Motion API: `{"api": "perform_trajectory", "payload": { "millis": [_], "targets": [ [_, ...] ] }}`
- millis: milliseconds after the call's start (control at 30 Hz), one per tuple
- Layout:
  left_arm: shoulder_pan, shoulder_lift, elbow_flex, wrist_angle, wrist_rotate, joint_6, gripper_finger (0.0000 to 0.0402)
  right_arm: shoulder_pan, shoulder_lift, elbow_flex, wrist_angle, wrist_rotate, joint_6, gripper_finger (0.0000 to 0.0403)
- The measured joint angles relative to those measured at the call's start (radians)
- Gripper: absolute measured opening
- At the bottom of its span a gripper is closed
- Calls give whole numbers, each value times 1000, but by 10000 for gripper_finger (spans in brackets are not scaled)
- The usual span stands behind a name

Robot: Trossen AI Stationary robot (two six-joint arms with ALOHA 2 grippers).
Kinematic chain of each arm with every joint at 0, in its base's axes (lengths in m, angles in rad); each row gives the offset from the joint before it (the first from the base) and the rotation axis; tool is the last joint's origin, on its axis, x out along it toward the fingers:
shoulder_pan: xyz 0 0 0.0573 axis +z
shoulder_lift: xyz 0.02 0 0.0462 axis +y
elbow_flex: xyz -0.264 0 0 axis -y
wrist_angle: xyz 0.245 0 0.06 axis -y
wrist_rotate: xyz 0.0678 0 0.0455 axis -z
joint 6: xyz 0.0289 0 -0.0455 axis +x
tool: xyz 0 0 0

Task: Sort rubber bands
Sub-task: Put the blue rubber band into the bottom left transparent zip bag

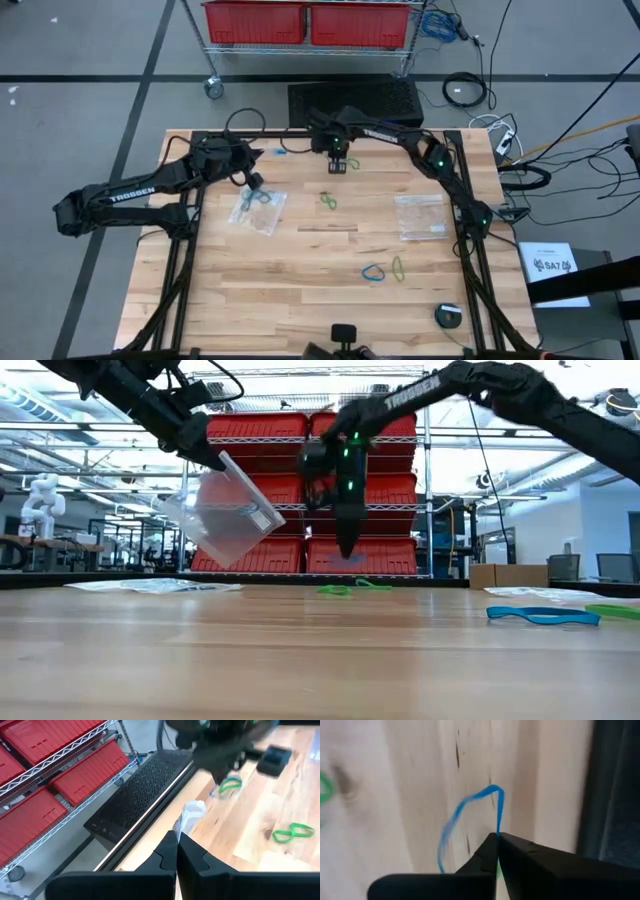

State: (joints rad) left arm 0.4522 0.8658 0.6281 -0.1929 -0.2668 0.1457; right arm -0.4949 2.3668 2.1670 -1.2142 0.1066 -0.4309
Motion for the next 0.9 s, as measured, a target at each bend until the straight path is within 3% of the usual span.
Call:
{"api": "perform_trajectory", "payload": {
  "millis": [300, 567, 700, 900],
  "targets": [
    [-1, 0, 0, 32, 111, -9, 2, 61, -252, 1, -6, 23, 52, 0],
    [-1, 5, 0, 189, 297, -40, 2, 253, -396, 1, 93, 293, 100, 0],
    [-1, 5, 0, 242, 319, -89, 2, 360, -401, 1, 151, 448, 100, 0],
    [-12, 5, 0, 272, 348, -116, 2, 439, -391, 1, 238, 522, 69, 0]
  ]
}}
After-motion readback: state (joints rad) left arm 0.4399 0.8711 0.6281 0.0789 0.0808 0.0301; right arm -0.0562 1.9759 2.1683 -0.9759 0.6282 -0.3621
